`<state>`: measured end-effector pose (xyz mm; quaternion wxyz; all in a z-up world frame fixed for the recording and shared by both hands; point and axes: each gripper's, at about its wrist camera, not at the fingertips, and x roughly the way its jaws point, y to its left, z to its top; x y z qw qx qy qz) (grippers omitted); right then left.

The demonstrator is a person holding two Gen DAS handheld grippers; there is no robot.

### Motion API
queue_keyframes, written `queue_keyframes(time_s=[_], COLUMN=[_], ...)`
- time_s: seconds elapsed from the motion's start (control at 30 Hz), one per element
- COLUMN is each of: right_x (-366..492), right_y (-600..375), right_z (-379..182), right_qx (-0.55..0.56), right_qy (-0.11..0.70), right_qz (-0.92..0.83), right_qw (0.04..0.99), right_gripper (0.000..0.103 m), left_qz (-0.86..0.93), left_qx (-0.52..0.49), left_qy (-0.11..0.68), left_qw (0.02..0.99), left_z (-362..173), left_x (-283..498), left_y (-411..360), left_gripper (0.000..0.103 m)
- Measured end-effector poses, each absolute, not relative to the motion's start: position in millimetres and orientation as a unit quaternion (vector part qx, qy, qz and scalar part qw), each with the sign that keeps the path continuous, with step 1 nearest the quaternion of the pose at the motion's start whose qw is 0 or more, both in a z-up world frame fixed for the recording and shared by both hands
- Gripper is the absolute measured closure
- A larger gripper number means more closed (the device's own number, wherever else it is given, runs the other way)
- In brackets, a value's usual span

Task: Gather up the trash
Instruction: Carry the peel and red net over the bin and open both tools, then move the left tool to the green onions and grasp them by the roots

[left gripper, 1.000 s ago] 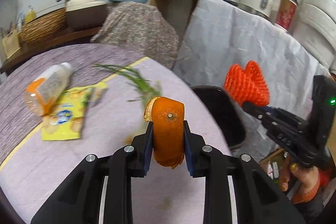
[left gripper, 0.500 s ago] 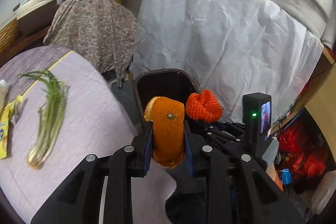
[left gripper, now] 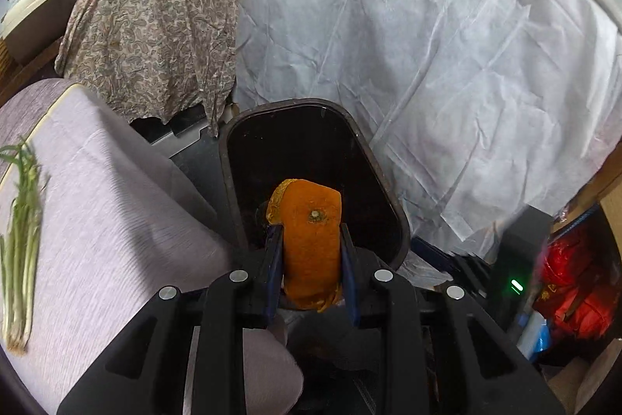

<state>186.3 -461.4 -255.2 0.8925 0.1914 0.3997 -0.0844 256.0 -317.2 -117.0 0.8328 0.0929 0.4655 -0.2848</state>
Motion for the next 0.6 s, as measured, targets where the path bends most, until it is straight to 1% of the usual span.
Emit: queue_keyframes(time_s=[0.07, 0.17, 0.2, 0.23, 0.27, 0.3, 0.33, 0.43, 0.6], right_x=[177.2, 163.7, 162.7, 159.2, 156.9, 154.9, 153.5, 148.9, 146.3], right_y=[-465.9, -471.6, -472.9, -475.5, -477.7, -480.0, -481.4, -485.7, -480.4], right_z=[-253.5, -252.9, -252.6, -252.8, -253.4, -254.4, -255.2, -256.6, -253.0], right_qx=[0.193, 0.194, 0.195, 0.199, 0.201, 0.203, 0.204, 0.208, 0.207], right_qy=[0.397, 0.392, 0.392, 0.390, 0.389, 0.391, 0.392, 0.394, 0.393], right_qz=[-0.094, -0.109, -0.110, -0.115, -0.119, -0.122, -0.125, -0.136, -0.135], right_qw=[0.892, 0.892, 0.892, 0.892, 0.891, 0.890, 0.888, 0.885, 0.886], right_gripper=[0.043, 0.041, 0.041, 0.041, 0.041, 0.041, 0.041, 0.041, 0.041], left_qz=[-0.284, -0.285, -0.284, -0.283, -0.284, -0.286, -0.287, -0.289, -0.305], left_qx=[0.099, 0.106, 0.108, 0.110, 0.110, 0.108, 0.108, 0.119, 0.110], left_qy=[0.467, 0.468, 0.468, 0.466, 0.465, 0.462, 0.460, 0.450, 0.438], left_qw=[0.832, 0.830, 0.830, 0.831, 0.832, 0.832, 0.833, 0.836, 0.838], left_z=[-120.2, -123.6, -124.0, -124.0, -123.6, -122.6, -122.0, -119.0, -105.2], left_x=[257.8, 258.8, 259.0, 258.9, 258.3, 257.1, 257.4, 253.0, 242.0], left_y=[-324.7, -334.0, -336.5, -337.5, -339.1, -339.2, -340.4, -342.3, -333.0], left_gripper=[0.077, 0.071, 0.067, 0.060, 0.056, 0.050, 0.047, 0.042, 0.036])
